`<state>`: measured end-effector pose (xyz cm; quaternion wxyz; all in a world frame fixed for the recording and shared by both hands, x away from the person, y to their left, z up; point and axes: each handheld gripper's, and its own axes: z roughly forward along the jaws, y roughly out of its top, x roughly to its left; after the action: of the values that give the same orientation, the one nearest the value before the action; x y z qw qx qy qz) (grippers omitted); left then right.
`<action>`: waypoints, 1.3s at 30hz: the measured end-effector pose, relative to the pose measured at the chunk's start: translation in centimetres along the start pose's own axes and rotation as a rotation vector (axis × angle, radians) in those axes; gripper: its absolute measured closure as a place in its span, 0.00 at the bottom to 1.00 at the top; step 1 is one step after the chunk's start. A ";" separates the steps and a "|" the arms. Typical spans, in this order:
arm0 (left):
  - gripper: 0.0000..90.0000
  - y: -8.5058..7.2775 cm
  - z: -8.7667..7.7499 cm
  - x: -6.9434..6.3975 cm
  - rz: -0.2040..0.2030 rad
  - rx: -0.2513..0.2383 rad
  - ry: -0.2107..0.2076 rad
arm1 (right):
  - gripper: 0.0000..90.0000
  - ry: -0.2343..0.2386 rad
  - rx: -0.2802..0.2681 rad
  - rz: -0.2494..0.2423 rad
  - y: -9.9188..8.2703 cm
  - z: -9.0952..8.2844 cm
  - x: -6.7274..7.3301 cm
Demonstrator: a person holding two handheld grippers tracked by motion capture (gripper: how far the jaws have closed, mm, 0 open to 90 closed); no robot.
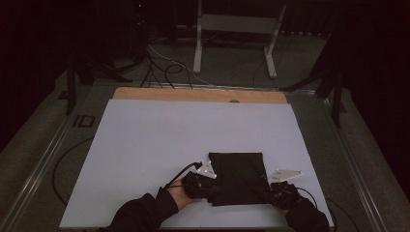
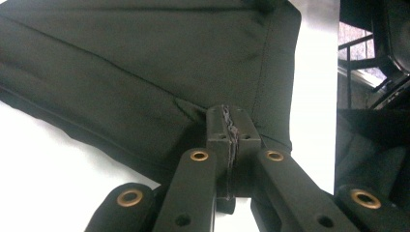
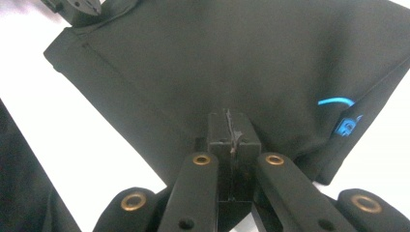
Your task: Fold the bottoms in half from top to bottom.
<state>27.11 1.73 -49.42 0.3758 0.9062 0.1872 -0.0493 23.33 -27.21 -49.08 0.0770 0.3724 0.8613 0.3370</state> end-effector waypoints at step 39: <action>0.38 0.5 -0.4 -0.5 -0.006 -0.041 -0.044 | 0.44 0.001 -0.063 0.004 0.5 0.0 0.1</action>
<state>26.81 1.59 -48.68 0.3983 0.8964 0.1827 -0.0665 23.60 -26.89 -48.75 0.0876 0.3711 0.8496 0.3643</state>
